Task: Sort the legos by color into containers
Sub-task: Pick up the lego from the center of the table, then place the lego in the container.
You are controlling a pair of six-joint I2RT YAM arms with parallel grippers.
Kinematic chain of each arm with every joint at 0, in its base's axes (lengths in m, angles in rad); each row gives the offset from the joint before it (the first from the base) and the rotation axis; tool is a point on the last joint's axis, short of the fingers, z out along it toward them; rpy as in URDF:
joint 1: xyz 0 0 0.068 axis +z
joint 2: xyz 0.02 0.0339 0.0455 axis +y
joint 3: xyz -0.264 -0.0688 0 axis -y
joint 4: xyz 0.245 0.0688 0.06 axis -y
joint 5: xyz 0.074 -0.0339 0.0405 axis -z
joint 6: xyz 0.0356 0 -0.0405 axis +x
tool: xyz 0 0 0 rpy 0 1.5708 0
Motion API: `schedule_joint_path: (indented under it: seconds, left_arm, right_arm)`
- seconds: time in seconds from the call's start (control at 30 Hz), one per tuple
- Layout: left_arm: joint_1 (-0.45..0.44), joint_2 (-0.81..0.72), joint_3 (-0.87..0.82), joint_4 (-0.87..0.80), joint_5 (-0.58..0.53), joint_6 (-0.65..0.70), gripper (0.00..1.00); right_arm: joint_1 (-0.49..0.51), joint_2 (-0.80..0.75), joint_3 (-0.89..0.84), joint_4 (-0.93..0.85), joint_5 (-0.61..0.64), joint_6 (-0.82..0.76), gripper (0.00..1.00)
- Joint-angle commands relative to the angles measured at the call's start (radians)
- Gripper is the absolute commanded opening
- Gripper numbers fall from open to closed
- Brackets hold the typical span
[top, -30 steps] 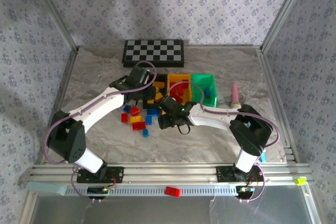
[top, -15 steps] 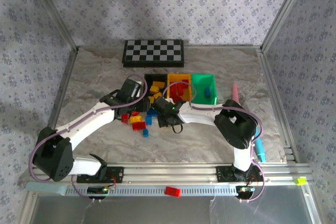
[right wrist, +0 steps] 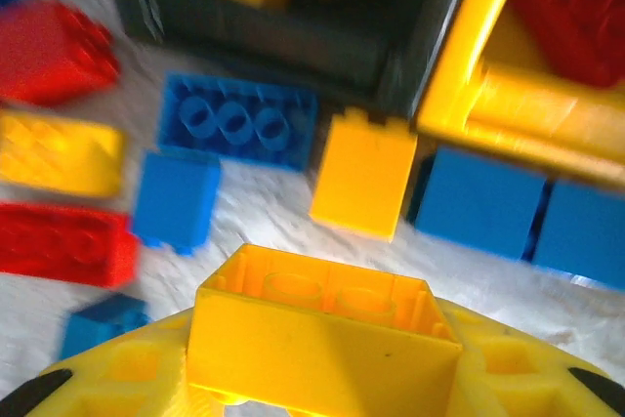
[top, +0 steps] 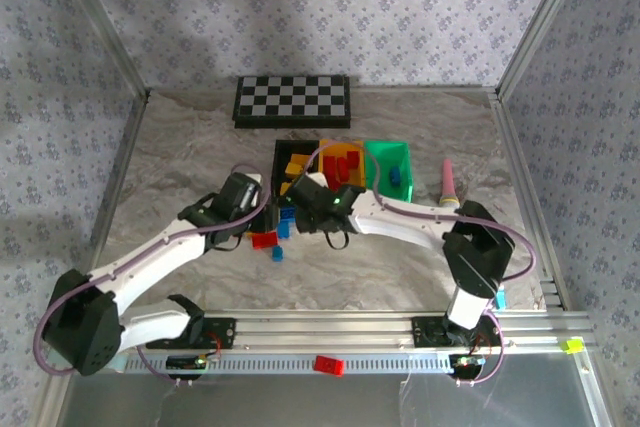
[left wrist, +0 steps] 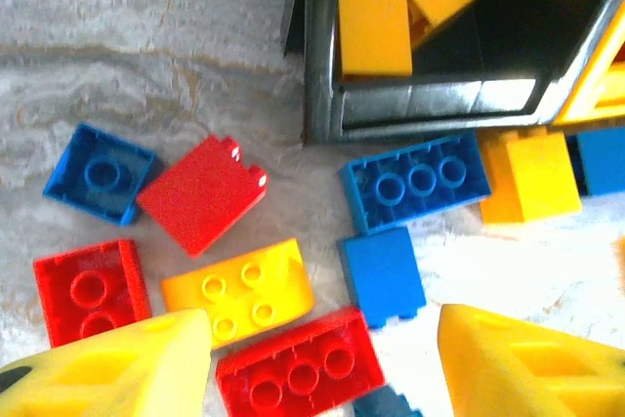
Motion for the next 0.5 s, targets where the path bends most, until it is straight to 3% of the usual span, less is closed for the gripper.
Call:
schedule_joint_path:
  seconds: [0.0,0.17,0.27,0.47]
  left_arm:
    - [-0.008,-0.052,-0.044,0.009,0.003,-0.045,0.62]
    - [-0.031,-0.062,-0.056,-0.004,0.029,-0.058,0.63]
    - [-0.063,-0.065,-0.051,-0.007,0.027,-0.061,0.63]
    - [-0.099,-0.037,-0.036,0.014,0.048,-0.050,0.67]
  right_arm:
    - [-0.072,0.027,0.106,0.002,-0.012,-0.076,0.46]
    - [-0.139,0.188,0.320,-0.003,-0.049,-0.143,0.51]
    - [-0.164,0.278,0.424,-0.036,-0.062,-0.168,0.62]
    - [-0.184,0.244,0.376,-0.029,-0.052,-0.174,0.67]
